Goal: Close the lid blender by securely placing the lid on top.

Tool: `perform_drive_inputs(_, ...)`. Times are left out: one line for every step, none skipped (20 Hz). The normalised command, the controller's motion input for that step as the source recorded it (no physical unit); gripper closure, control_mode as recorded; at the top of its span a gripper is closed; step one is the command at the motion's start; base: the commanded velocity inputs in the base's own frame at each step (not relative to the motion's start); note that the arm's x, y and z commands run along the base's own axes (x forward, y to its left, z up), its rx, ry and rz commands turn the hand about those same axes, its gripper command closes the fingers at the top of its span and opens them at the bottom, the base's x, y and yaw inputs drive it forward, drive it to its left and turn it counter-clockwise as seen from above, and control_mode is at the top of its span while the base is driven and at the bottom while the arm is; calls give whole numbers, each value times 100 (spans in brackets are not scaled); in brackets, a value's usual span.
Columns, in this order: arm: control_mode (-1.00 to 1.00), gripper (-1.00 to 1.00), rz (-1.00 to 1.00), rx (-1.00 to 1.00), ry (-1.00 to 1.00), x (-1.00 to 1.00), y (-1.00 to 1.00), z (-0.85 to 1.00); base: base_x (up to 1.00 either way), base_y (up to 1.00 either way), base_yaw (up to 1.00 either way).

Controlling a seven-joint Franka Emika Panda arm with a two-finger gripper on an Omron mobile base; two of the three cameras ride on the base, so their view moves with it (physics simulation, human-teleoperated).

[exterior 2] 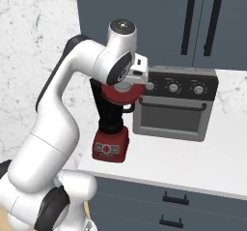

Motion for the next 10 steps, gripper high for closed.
perform_drive_inputs(-100, 100, 0, 0, 0, 0, 62, 30, 0, 0, 0)
perform_drive_inputs(-100, 100, 0, 0, 0, 0, 60, 29, 0, 0, 0)
perform_drive_inputs(-100, 100, 0, 0, 0, 0, 59, 26, 0, 0, 0)
perform_drive_inputs(-100, 100, 0, 0, 0, 1, 54, 24, 0, 0, 0)
perform_drive_inputs(-100, 100, 0, 0, 0, 6, 46, 20, 0, 0, 0)
perform_drive_inputs(-100, 100, 0, 0, 0, 9, 43, 14, 0, 0, 0)
perform_drive_inputs(-100, 100, 0, 0, 0, 11, 40, 11, 0, 0, 0)
perform_drive_inputs(-100, 100, 0, 0, 0, 15, 36, 7, 0, 0, 0)
perform_drive_inputs(-100, 100, 0, 0, 0, 20, 30, 0, 0, 0, 0)
perform_drive_inputs(-100, 100, 0, 0, 0, 20, 28, 0, 0, 0, 0)
